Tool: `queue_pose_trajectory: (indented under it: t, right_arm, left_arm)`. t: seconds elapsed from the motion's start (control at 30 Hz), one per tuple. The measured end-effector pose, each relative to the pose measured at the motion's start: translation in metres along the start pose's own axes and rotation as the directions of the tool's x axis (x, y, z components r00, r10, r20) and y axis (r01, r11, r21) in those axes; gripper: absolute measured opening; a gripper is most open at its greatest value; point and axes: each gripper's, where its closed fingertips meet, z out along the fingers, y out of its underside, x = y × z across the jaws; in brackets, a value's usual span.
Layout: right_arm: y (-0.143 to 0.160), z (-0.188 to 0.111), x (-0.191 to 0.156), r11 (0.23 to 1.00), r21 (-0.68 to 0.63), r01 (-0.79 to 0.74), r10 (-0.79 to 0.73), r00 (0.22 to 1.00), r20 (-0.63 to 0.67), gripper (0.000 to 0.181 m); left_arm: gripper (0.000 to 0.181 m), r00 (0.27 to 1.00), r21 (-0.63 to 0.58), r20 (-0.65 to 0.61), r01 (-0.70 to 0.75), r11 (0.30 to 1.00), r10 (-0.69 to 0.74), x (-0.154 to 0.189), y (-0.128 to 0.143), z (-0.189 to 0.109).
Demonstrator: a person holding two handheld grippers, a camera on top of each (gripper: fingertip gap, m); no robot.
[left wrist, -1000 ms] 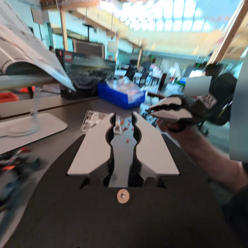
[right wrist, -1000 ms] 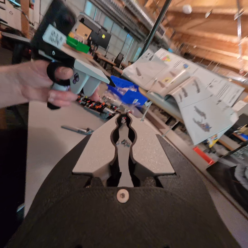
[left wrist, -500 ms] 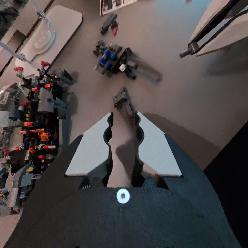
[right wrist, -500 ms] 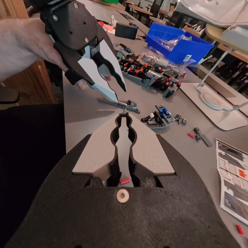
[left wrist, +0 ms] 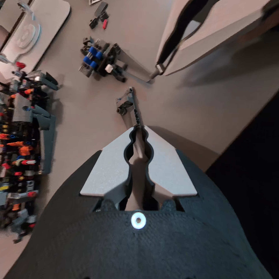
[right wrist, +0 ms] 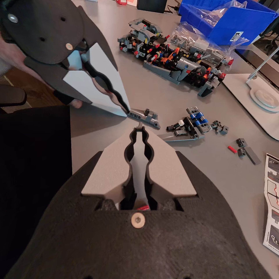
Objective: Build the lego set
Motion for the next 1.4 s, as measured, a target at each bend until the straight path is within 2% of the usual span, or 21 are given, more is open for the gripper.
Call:
queue_pose_trajectory:
  t: [0.1,0.2,0.27,0.37,0.57,0.67,0.77,0.9,0.97,1.1,1.27,1.4]
  right_arm:
    - [0.003,-0.005,0.0,1.0,-0.012,0.001,-0.001,1.0,0.007,0.004]
    - [0.005,-0.01,0.001,1.0,-0.013,-0.006,0.006,1.0,0.01,0.004]
    - [0.006,-0.014,-0.001,1.0,-0.016,-0.003,0.004,1.0,0.016,0.004]
    - [0.007,-0.015,-0.005,1.0,-0.023,-0.002,0.003,1.0,0.025,0.004]
    - [0.01,-0.012,-0.01,0.999,-0.041,-0.001,0.001,1.0,0.017,0.004]
    - [0.012,-0.008,-0.012,0.999,-0.049,0.001,0.0,1.0,0.022,0.004]
    - [0.012,-0.005,-0.012,0.998,-0.061,0.017,-0.015,1.0,0.022,0.004]
    - [0.013,-0.003,-0.012,0.998,-0.065,0.024,-0.022,0.999,0.03,0.004]
    - [0.012,-0.003,-0.011,0.998,-0.063,0.026,-0.024,0.999,0.028,0.004]
    - [0.013,-0.005,-0.01,0.998,-0.058,0.03,-0.029,0.999,0.018,0.005]
    - [0.007,-0.013,-0.008,1.0,-0.003,0.029,-0.029,1.0,0.002,0.004]
    - [0.003,-0.015,-0.01,0.999,0.022,0.031,-0.031,1.0,-0.006,0.004]
  left_arm:
    - [0.016,0.999,0.026,-0.051,0.003,1.0,-0.002,0.016,-0.004,-0.012]
    - [0.022,0.994,0.094,-0.101,0.048,0.994,-0.039,0.011,-0.013,-0.031]
    - [0.021,0.994,0.125,-0.089,0.071,0.99,-0.06,-0.007,-0.018,-0.037]
    - [0.021,0.991,0.107,-0.101,0.1,0.989,-0.089,-0.029,-0.018,-0.026]
    - [0.022,0.966,0.073,-0.218,0.159,0.985,-0.14,-0.016,-0.023,0.002]
    - [0.027,0.972,0.032,-0.187,0.148,0.988,-0.139,-0.012,-0.017,0.012]
    - [0.019,0.967,0.049,-0.204,0.164,0.985,-0.15,-0.005,-0.022,0.014]
    - [0.008,0.979,0.035,-0.163,0.133,0.991,-0.125,-0.005,-0.021,0.018]
    - [0.007,0.976,0.042,-0.19,0.12,0.992,-0.11,0.0,-0.023,0.018]
    - [0.007,0.982,0.048,-0.167,0.095,0.994,-0.085,0.002,-0.025,0.018]
    - [0.005,0.966,0.098,-0.178,0.209,0.973,-0.189,-0.006,-0.03,0.016]
    - [0.004,0.918,0.175,-0.258,0.351,0.92,-0.302,-0.009,-0.045,0.006]
